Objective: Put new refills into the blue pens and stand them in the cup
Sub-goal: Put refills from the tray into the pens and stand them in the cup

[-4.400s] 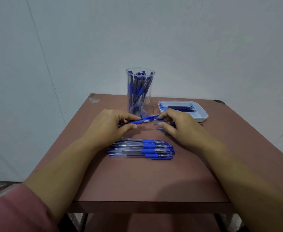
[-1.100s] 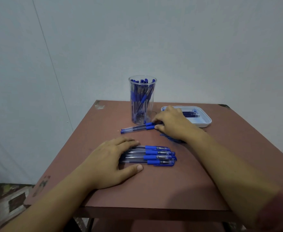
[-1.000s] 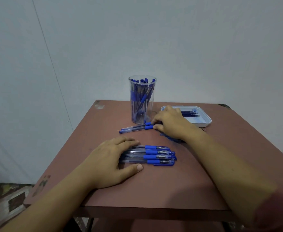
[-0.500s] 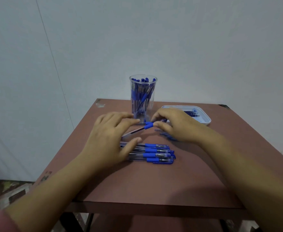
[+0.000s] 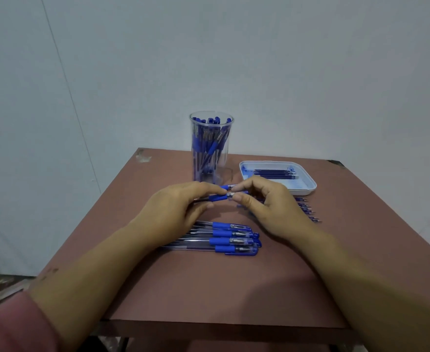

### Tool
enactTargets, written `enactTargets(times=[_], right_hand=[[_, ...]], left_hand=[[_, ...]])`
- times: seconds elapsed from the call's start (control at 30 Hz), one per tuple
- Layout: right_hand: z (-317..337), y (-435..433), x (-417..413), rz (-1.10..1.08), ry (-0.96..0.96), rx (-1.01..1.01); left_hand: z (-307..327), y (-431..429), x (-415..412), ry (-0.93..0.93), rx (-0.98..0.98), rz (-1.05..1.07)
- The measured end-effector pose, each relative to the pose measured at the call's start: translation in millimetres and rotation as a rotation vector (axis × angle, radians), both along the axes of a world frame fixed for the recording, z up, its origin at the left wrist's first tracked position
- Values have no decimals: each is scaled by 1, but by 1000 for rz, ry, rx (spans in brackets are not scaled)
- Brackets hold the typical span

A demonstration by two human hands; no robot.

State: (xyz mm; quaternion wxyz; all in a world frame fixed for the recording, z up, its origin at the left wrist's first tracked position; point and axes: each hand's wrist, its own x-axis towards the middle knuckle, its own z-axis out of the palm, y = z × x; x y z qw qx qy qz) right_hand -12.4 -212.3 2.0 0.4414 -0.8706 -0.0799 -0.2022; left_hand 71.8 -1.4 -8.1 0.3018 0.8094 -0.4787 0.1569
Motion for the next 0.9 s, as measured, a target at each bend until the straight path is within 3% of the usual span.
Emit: enactTargets(times=[0.27, 0.53, 0.7, 0.9], right_hand=[[-4, 3, 6, -22, -8, -62], [4, 2, 1, 5, -30, -160], [7, -20, -8, -87, -47, -146], [5, -7, -3, -89, 33, -419]], left_hand=[[-2, 1, -2, 183, 61, 19], [6, 3, -6, 306, 122, -111], [1, 16, 9, 293, 118, -59], [-1, 10, 12, 181, 10, -24]])
